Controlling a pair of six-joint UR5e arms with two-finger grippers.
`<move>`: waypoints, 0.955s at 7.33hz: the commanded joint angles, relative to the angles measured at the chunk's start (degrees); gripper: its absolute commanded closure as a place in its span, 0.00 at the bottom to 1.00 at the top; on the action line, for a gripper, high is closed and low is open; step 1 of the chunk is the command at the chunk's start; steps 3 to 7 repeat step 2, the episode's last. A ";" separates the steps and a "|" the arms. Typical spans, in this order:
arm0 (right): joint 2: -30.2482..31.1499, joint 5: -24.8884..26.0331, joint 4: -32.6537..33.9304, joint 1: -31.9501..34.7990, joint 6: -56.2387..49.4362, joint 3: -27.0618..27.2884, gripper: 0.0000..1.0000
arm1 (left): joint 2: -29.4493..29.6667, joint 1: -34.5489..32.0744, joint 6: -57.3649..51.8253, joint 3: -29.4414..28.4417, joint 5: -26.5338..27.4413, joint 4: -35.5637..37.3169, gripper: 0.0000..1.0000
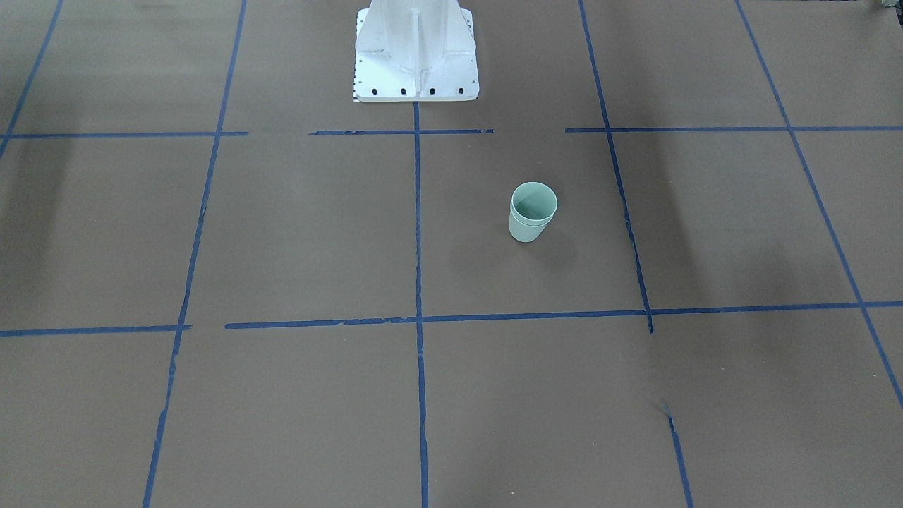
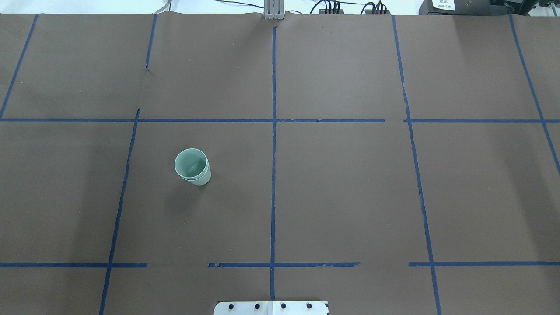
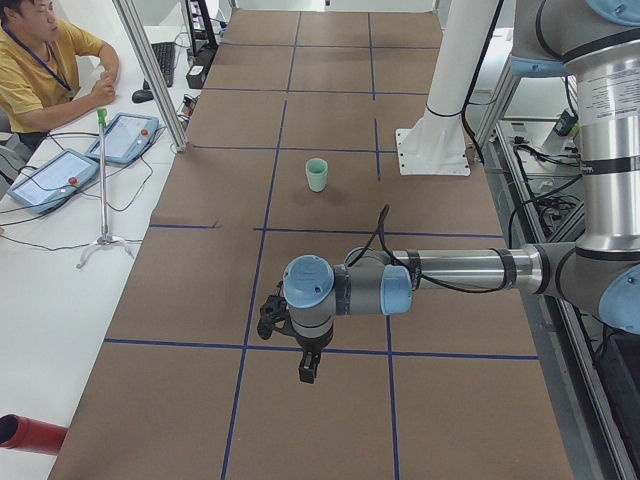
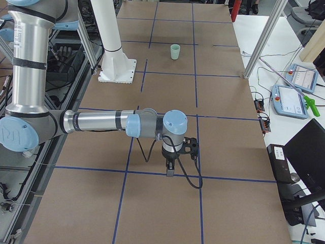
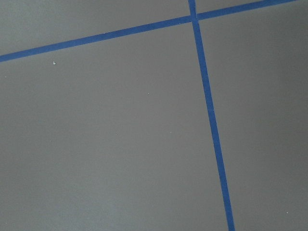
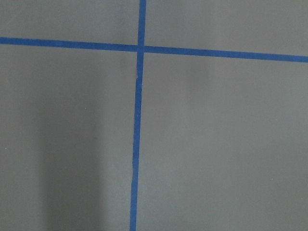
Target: Stack cups
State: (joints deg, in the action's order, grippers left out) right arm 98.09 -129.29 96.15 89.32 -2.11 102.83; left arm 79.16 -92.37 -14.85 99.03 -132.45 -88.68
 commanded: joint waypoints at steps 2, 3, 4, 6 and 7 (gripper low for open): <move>0.00 0.00 0.00 0.06 0.00 0.00 0.00 | 0.02 -0.01 0.00 0.11 0.00 0.00 0.00; 0.00 0.00 0.00 0.06 0.00 0.00 0.00 | 0.02 -0.01 0.00 0.11 0.00 0.00 0.00; 0.00 0.00 0.00 0.06 0.00 0.00 0.00 | 0.02 -0.01 0.00 0.11 0.00 0.00 0.00; 0.00 0.00 0.00 0.06 0.00 0.00 0.00 | 0.02 -0.01 0.00 0.11 0.00 0.00 0.00; 0.00 0.00 0.00 0.06 0.00 0.00 0.00 | 0.02 -0.01 0.00 0.11 0.00 0.00 0.00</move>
